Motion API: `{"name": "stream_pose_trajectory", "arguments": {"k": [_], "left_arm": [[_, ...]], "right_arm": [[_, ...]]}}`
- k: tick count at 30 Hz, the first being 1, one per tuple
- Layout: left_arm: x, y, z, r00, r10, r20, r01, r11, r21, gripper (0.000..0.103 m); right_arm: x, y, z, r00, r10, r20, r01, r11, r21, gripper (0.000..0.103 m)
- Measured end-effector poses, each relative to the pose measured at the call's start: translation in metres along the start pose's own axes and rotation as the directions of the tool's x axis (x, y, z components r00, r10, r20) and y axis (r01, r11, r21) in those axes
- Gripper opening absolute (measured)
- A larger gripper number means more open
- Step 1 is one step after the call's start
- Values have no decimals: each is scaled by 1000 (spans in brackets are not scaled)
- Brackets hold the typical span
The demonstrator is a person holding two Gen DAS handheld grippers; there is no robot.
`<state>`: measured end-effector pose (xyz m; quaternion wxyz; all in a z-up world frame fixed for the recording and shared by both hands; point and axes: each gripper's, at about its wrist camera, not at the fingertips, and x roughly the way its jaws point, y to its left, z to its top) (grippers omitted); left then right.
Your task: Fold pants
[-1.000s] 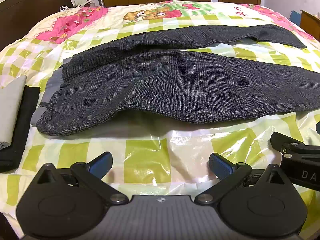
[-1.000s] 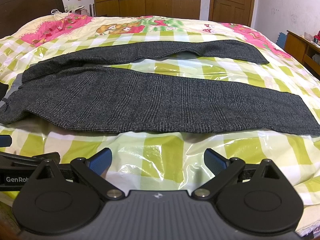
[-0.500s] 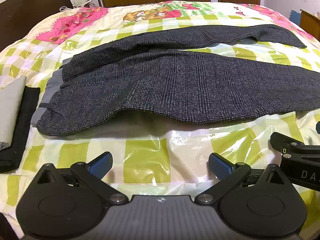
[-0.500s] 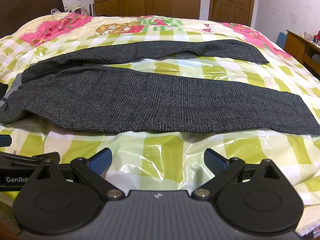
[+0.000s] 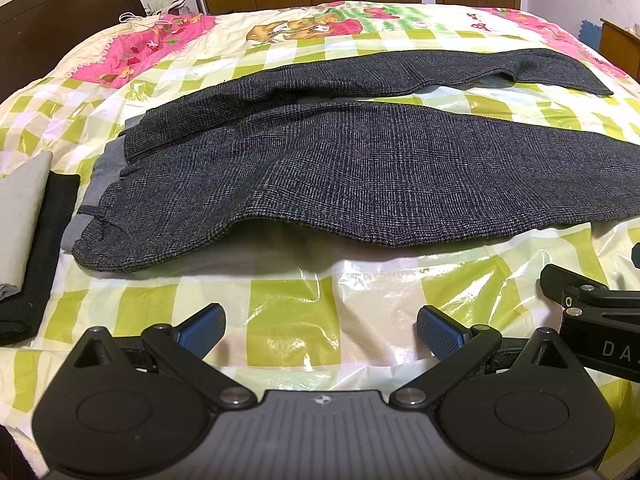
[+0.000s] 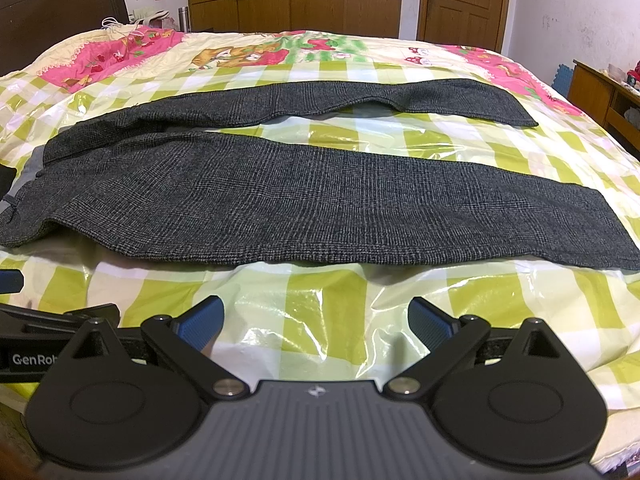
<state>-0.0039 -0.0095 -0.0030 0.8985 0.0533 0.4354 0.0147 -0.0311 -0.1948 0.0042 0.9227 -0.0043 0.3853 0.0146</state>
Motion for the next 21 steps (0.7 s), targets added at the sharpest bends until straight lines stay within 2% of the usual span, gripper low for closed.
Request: {"name": "stream_pose_trajectory", "arguments": {"k": [16,19,21], "left_arm": [[1,-2,1,1000,-10,8,10,1000,5,103],[-3,-5,2,999,-24,36,22,999,34,103],[-11,-8,3,996,-19,83,14,998,61,103]], "right_arm": [[0,-2,-1,1000,1,0,-1,1000,5,98],[-1,-8,0,1000,2,5,-2,1000,15,98],[-6,-15,4,1000,1,23,-2,999,36,98]]}}
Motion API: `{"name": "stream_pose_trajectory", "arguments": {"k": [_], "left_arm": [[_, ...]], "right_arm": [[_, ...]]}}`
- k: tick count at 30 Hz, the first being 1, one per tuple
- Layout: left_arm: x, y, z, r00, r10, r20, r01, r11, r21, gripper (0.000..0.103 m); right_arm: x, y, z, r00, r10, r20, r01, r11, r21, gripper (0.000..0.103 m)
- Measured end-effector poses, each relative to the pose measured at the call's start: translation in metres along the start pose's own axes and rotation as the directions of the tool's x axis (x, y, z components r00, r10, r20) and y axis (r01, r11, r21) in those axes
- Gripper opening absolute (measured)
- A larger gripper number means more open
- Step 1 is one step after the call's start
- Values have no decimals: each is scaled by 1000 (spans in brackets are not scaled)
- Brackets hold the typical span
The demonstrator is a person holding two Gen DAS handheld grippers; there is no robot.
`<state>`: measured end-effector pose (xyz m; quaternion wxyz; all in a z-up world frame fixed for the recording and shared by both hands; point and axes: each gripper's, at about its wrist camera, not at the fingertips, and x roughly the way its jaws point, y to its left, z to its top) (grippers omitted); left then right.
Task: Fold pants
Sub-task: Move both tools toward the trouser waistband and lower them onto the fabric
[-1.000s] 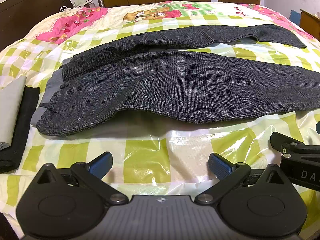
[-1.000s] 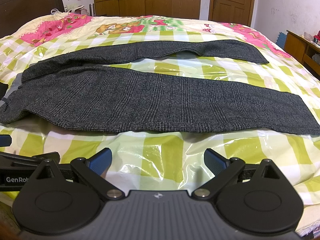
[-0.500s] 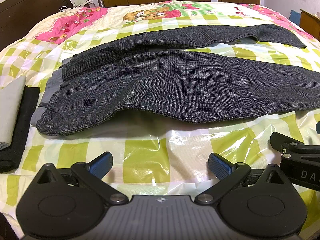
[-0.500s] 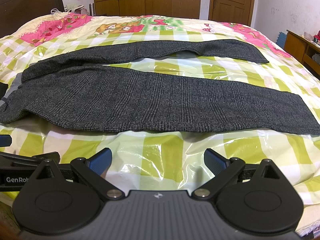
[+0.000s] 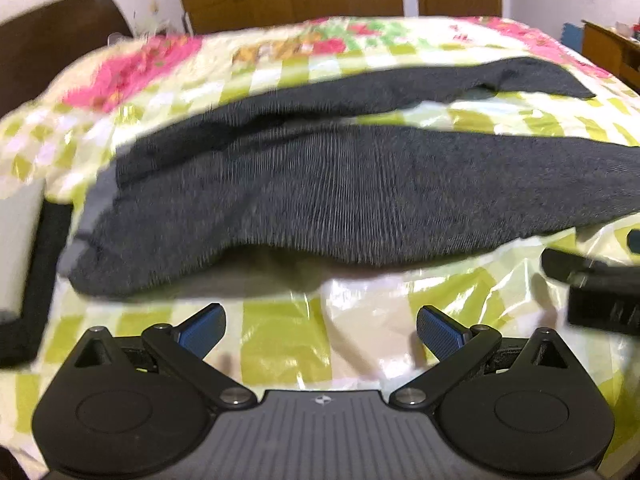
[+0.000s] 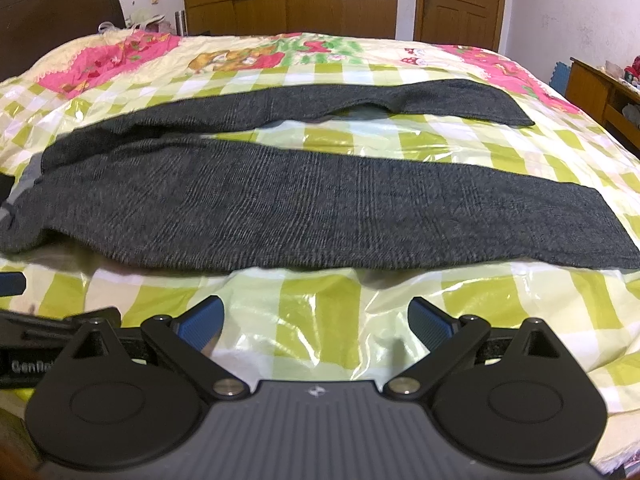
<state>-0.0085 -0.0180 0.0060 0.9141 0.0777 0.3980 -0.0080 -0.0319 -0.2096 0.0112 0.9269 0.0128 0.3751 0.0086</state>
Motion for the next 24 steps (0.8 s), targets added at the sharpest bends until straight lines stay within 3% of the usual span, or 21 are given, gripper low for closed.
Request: {"name": "stream_pose_trajectory", "arguments": {"k": [4,7,14,20,23,24], "left_arm": [[-13,-14,9,994,-22,109,13,996,86,103],[-12,-33,22,987,-67,148,42,985,164,103],[18,-105,54,971,-217,101,175,932,318,103],[45,-158,69,950,-307,58,260,879,399,103],[58,-175,72,943,-332,14,297,862,410,103],[60,-179,71,939,-344,2,313,858,407,103]], "right_arm": [[-7,-32,14,1000,-18,22,15,995,101,97],[-4,-69,20,998,-58,0,57,980,193,97],[3,-161,28,981,-190,-42,193,915,354,94],[24,-243,22,974,-190,-119,224,802,553,82],[30,-258,23,963,-233,-140,271,789,552,57],[32,-265,23,956,-250,-153,292,778,555,39]]}}
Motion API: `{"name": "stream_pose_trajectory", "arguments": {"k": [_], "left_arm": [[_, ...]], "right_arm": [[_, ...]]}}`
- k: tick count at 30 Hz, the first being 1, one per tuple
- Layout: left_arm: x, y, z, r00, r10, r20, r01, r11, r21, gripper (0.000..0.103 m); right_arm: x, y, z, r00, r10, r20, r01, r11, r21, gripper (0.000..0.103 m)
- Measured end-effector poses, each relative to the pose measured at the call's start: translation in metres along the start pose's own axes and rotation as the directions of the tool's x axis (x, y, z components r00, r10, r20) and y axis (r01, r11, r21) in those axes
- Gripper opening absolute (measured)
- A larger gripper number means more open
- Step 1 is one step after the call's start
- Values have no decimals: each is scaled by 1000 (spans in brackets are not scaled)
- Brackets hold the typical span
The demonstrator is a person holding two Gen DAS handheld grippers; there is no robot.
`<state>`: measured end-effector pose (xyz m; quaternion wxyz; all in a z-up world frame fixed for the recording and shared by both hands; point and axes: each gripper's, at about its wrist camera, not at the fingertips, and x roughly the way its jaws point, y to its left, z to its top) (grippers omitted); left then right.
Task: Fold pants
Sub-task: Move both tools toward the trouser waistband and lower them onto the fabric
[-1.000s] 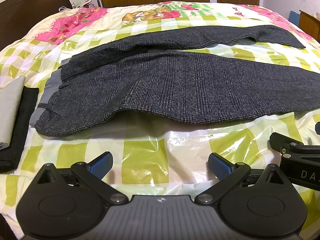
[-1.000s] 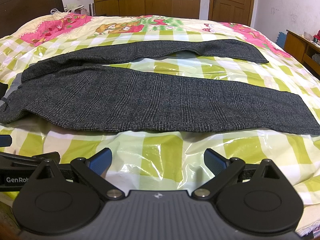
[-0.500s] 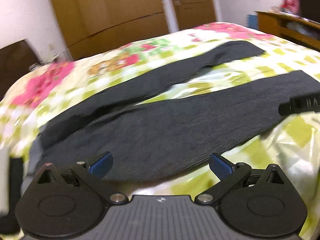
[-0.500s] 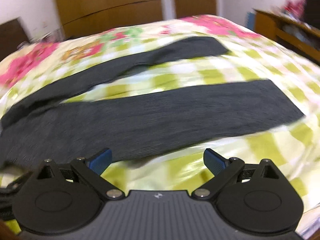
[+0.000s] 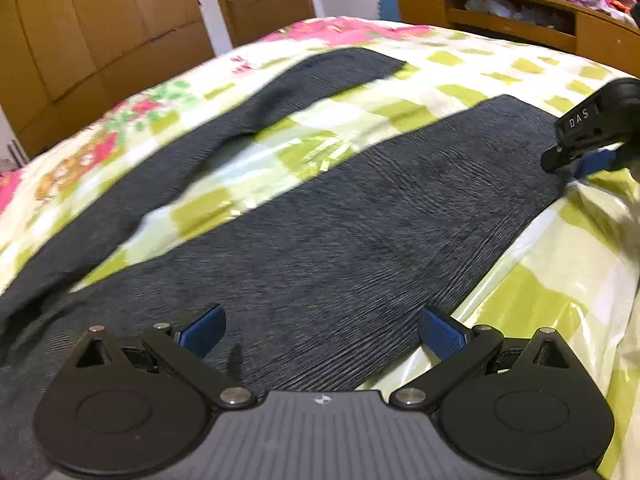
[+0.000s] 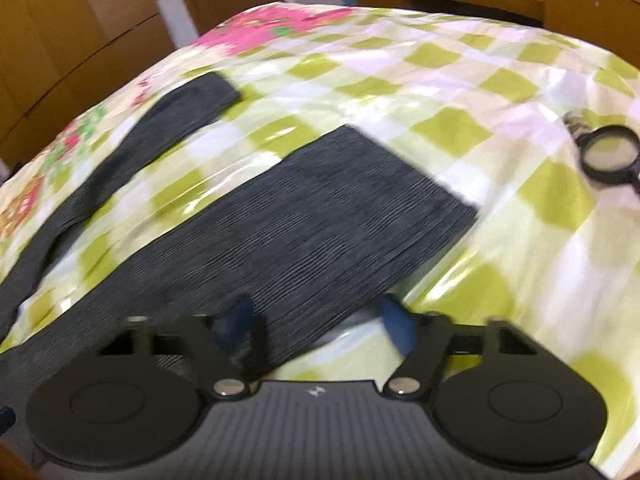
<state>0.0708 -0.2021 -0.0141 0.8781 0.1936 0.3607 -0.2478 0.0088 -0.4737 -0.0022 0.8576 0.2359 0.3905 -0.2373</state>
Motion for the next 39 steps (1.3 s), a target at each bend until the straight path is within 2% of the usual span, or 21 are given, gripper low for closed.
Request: {"name": "stream_pose_trajectory", "arguments": {"k": [1,3,4,6,11,13,18,20,23,27,30,32,35,39], "left_arm": [[2,-2,0,1000,-15,-3,15,1000,-6,103],[2,-5,-1,999,-37,-6,37,999,-14,103],[2,-6,0,999,-45,-5,45,999,-15,103],[2,-6,1,999,-51,-3,50,999,-13,103],[-17,12,-6,999,-26,23,27,1000,-13,103],[-31,27,-12,999,-2,41,4,999,-33,103],[-59,76,-29,993,103,65,-97,991,-90,103],[-68,101,-37,987,149,60,-142,983,-112,103],[-79,147,-48,976,213,37,-204,963,-176,103],[-88,203,-62,955,297,4,-286,924,-253,103],[-91,231,-76,943,332,-27,-325,901,-288,103],[-93,246,-87,939,340,-45,-337,890,-307,103],[-93,268,-97,943,326,-70,-330,881,-340,103],[-91,283,-106,944,318,-89,-329,879,-346,103]], "right_arm": [[4,-5,4,1000,-11,-1,11,1000,10,28],[10,-15,12,1000,-7,-9,7,999,41,17],[12,-16,15,1000,-4,-16,5,999,53,12],[16,-14,19,1000,-11,-20,12,999,51,10],[6,-1,20,998,-65,2,65,998,-15,13],[-8,10,16,997,-66,28,68,995,-66,19],[-32,61,0,998,2,65,14,971,-240,19],[-37,87,-6,997,59,48,-43,956,-290,19],[-38,136,-14,991,136,6,-124,918,-377,20],[-42,210,-31,972,233,-38,-220,838,-499,24],[-47,259,-53,955,286,-83,-281,772,-570,25],[-49,285,-68,941,316,-123,-322,720,-615,25],[-52,320,-89,916,355,-188,-384,639,-667,25],[-50,356,-103,894,373,-250,-433,567,-701,30]]}}
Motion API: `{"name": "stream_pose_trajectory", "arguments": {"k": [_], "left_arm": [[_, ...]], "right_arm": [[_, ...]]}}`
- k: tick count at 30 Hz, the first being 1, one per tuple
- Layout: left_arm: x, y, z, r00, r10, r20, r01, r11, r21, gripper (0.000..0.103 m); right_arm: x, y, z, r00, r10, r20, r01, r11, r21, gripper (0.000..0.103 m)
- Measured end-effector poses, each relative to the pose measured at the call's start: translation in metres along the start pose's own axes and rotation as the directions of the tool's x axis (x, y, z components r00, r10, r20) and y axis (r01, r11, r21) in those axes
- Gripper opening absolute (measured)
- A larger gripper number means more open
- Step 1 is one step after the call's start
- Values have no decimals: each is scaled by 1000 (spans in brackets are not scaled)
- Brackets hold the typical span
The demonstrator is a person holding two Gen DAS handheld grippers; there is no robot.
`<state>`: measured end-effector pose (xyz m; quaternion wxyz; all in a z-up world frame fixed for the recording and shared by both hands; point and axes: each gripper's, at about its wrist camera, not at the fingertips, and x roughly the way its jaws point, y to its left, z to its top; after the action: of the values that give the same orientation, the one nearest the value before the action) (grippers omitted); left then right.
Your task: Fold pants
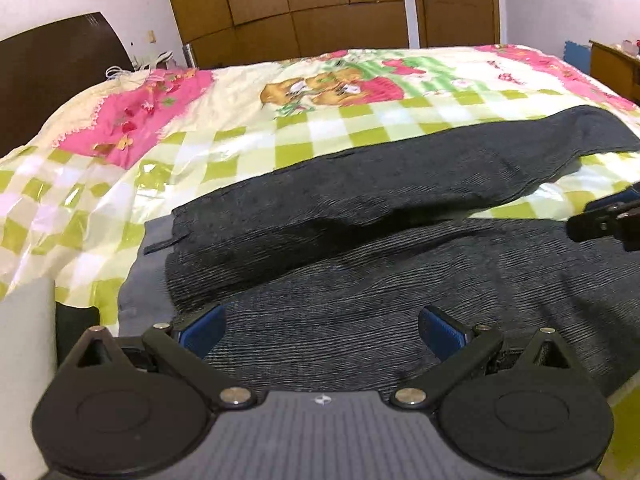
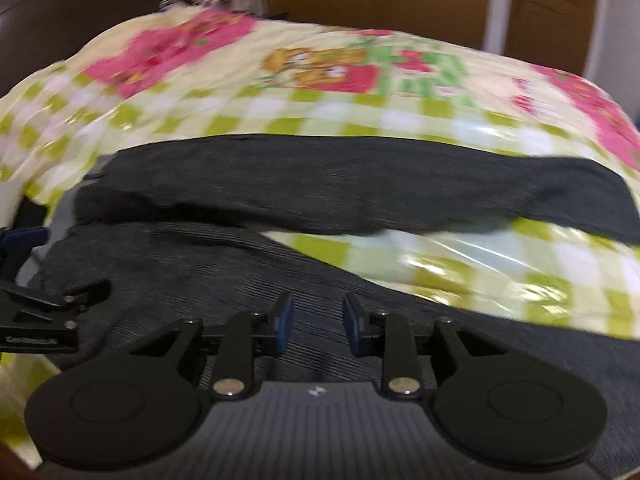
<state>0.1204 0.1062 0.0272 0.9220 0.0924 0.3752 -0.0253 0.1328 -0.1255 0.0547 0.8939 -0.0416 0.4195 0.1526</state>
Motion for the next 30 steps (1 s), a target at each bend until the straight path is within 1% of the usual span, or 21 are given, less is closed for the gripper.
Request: {"name": "stream_pose_trajectory", "arguments": {"k": [3,8,11,16,18,20,21,23,25,27,28,30], "left_arm": [[8,5,-1,1000,-6,-16,6,1000,-7,103],[20,12,1,999,-27,-33,27,1000,1,103],[22,22,11,999,-32,-3,32,999,19,103],[37,59,46,999,-14,51,12,1000,23,103],[51,76,61,999,-2,53,1,1000,18,103],[68,93,75,999,-1,50,0,1000,18,103],[79,101,83,999,-4,40,3,1000,20,103],[103,114,93,1000,-27,3,27,999,32,103],[127,127,98,998,-41,-51,43,998,45,103],[144,139,98,995,-35,-90,39,998,48,103],[151,146,97,993,-47,-106,51,998,38,103],[161,158,96,987,-91,-134,93,996,6,103]], "right_arm": [[15,22,8,1000,15,-15,-16,999,-47,30],[37,45,14,998,45,-48,-50,994,-97,30],[45,47,24,998,43,-51,-50,990,-128,31],[65,35,65,1000,18,-3,-19,979,-205,37],[78,32,83,999,31,7,-29,969,-244,41],[98,29,105,998,59,-2,-57,955,-290,46],[110,28,115,997,71,-13,-71,947,-312,49],[129,27,132,996,83,-27,-87,932,-351,50],[147,25,147,995,97,-39,-104,914,-393,52],[163,24,157,992,107,-63,-124,894,-430,57],[170,23,160,992,105,-70,-125,887,-444,59],[186,21,165,989,103,-106,-140,875,-463,59]]}}
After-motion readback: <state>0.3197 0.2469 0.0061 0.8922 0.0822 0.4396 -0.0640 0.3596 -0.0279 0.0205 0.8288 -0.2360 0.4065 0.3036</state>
